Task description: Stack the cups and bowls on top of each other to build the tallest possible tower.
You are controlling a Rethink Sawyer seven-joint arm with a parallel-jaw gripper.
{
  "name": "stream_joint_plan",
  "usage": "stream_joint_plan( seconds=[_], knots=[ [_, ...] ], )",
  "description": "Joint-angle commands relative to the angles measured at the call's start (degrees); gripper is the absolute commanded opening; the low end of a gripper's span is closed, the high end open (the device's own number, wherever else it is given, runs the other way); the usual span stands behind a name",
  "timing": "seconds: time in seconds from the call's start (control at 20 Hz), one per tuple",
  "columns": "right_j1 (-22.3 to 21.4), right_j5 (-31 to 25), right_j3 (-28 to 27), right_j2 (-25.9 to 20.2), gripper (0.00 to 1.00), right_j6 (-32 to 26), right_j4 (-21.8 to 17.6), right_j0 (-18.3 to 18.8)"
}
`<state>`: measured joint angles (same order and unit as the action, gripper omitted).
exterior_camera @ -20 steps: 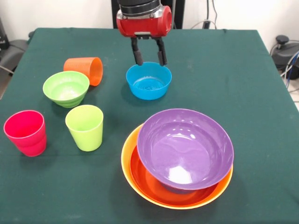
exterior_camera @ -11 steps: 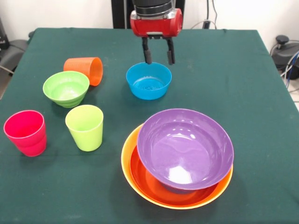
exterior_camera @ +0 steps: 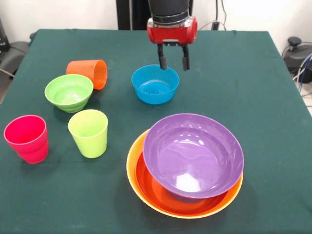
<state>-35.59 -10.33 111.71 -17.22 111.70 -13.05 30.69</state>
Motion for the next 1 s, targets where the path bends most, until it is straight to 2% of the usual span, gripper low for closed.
stream_joint_plan(
  seconds=[0.05, 0.5, 1.0],
  knots=[
    [5.75, 5.63, 0.88, 3.0, 1.0, 8.63, -0.84, -2.81],
    [9.42, 9.34, -1.33, 4.92, 1.0, 7.32, -1.11, -4.02],
    [10.54, 9.45, -2.4, 5.56, 1.0, 6.75, -0.18, -4.97]
  ],
)
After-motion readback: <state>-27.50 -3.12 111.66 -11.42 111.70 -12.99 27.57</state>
